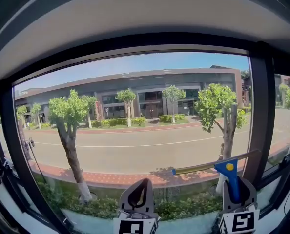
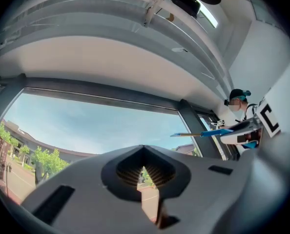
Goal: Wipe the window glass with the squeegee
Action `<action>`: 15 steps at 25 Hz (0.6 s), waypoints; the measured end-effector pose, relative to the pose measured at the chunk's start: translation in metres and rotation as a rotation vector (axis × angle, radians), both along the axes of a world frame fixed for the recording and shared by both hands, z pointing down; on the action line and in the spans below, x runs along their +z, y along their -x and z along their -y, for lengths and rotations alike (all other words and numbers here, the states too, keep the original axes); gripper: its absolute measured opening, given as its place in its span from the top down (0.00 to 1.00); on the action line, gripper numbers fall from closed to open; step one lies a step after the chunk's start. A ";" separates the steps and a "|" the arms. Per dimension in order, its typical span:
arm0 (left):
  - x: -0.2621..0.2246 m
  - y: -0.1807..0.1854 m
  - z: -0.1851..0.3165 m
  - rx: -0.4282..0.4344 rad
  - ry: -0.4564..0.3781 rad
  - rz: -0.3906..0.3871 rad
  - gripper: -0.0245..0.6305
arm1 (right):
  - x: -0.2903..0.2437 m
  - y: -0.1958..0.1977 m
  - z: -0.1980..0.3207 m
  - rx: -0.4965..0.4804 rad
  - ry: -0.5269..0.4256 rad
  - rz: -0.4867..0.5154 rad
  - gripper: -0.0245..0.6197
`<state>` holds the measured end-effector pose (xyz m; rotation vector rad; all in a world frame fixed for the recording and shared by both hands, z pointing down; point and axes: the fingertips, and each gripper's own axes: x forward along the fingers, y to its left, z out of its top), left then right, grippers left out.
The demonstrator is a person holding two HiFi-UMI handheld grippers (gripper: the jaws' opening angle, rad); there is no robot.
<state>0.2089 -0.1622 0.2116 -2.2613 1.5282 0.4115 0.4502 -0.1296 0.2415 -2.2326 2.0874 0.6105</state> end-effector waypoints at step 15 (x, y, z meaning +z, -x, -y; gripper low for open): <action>-0.025 -0.028 0.086 0.016 -0.061 0.018 0.96 | -0.026 -0.026 0.073 0.014 -0.016 -0.037 0.75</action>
